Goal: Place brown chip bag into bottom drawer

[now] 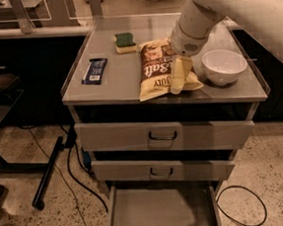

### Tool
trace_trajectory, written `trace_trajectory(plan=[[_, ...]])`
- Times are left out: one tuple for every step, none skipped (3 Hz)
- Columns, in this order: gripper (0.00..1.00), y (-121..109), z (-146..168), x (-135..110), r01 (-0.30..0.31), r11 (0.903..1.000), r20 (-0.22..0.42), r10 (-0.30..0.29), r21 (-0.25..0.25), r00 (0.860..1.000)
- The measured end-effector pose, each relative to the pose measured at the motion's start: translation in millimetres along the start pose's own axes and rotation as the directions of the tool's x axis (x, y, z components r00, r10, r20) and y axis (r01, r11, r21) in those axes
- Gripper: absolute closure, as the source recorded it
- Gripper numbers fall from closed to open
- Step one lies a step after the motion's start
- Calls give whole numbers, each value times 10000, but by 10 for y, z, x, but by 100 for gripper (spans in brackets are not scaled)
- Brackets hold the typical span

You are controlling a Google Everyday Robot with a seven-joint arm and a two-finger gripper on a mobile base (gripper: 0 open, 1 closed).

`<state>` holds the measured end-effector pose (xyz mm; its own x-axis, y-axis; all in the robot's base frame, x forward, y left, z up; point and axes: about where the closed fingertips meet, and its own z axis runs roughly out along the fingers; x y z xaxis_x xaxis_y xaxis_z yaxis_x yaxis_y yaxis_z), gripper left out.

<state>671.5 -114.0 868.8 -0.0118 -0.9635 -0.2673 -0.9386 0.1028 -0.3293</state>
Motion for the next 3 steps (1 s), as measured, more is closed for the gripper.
trace_trajectory(plan=[[0, 21, 116, -26, 128, 9998, -174, -131, -150, 9998], [0, 9, 217, -65, 355, 9990, -273, -363, -288, 9990], [19, 9, 217, -65, 355, 9990, -273, -363, -289, 9990]])
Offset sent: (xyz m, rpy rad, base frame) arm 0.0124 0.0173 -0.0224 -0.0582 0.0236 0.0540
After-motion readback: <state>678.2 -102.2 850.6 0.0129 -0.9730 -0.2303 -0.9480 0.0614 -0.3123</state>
